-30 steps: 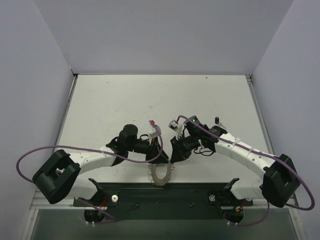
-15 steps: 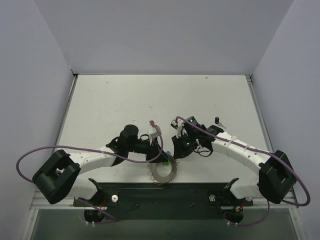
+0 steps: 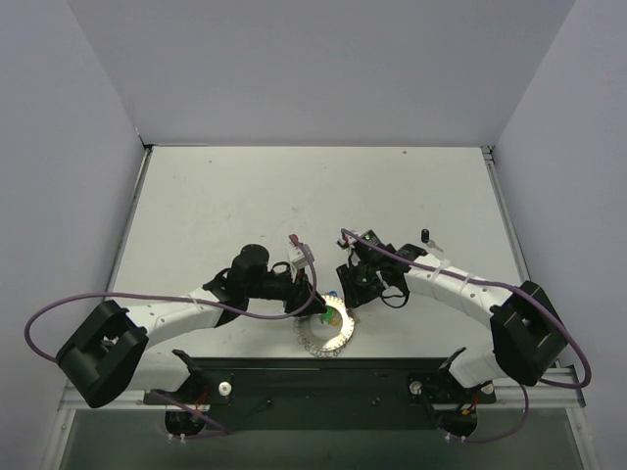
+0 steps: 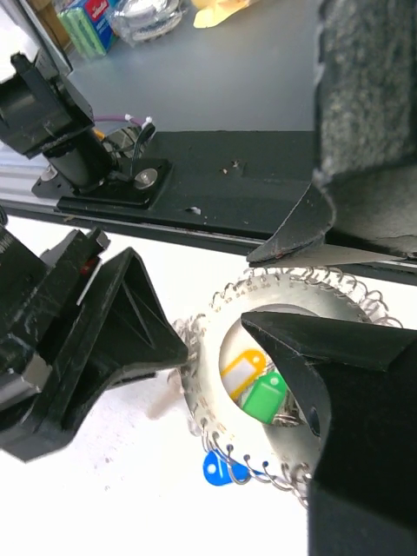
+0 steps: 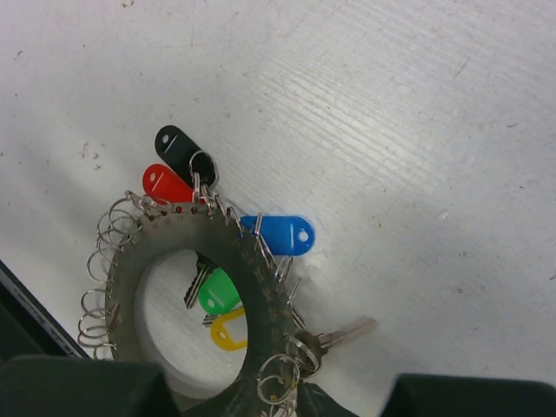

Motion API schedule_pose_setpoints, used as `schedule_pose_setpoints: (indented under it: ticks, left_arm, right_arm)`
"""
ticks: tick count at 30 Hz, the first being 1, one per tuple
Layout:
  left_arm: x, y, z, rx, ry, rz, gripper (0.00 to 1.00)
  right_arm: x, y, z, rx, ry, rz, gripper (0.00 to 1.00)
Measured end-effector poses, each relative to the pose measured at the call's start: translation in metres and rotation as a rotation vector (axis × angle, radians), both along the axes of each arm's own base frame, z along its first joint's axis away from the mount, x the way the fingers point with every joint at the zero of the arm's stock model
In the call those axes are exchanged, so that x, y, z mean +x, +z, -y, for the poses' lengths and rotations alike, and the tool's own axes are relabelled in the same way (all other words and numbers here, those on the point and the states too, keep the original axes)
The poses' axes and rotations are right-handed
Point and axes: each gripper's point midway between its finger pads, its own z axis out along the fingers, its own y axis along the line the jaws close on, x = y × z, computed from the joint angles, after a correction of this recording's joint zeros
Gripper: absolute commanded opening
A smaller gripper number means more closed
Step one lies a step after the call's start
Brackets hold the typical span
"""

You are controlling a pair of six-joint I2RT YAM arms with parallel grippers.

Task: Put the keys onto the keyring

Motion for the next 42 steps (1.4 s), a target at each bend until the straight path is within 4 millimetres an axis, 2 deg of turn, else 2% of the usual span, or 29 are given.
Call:
schedule_pose_setpoints:
  ticks: [3, 6, 15, 17, 19, 25, 30, 33, 35, 37, 42]
  left_arm:
    - [0.003, -0.004, -0.002, 0.018, 0.024, -0.003, 0.37]
    - [0.008, -0.012, -0.005, 0.054, 0.066, -0.012, 0.37]
    - [0.021, -0.033, -0.011, 0.141, 0.154, -0.057, 0.39]
    - [0.026, -0.037, -0.012, 0.171, 0.186, -0.072, 0.46]
    - [0.033, -0.037, -0.013, 0.193, 0.224, -0.081, 0.48]
    - [0.055, -0.039, -0.028, 0.227, 0.351, -0.125, 0.52]
    - [0.084, -0.035, -0.067, 0.191, 0.534, -0.200, 0.53]
    - [0.094, -0.034, -0.095, 0.152, 0.640, -0.247, 0.53]
    - [0.094, -0.034, -0.107, 0.126, 0.686, -0.267, 0.53]
    - [0.089, -0.035, -0.112, 0.103, 0.691, -0.278, 0.53]
    - [0.072, -0.039, -0.106, 0.027, 0.616, -0.282, 0.52]
  right_arm:
    - [0.003, -0.001, 0.003, -0.017, -0.019, 0.014, 0.49]
    - [0.007, 0.000, 0.006, -0.029, -0.031, 0.033, 0.54]
    - [0.017, 0.010, 0.006, -0.031, -0.053, 0.084, 0.55]
    - [0.019, 0.014, 0.004, -0.023, -0.053, 0.091, 0.55]
    - [0.023, 0.018, 0.001, -0.014, -0.053, 0.100, 0.55]
    - [0.032, 0.025, -0.020, 0.007, -0.032, 0.118, 0.55]
    - [0.029, 0.021, -0.036, 0.008, 0.007, 0.111, 0.54]
    - [0.025, 0.019, -0.048, 0.023, 0.041, 0.106, 0.48]
    - [0.020, 0.017, -0.058, 0.038, 0.073, 0.099, 0.44]
    - [0.014, 0.017, -0.069, 0.061, 0.117, 0.089, 0.41]
    - [0.001, 0.017, -0.099, 0.126, 0.206, 0.062, 0.32]
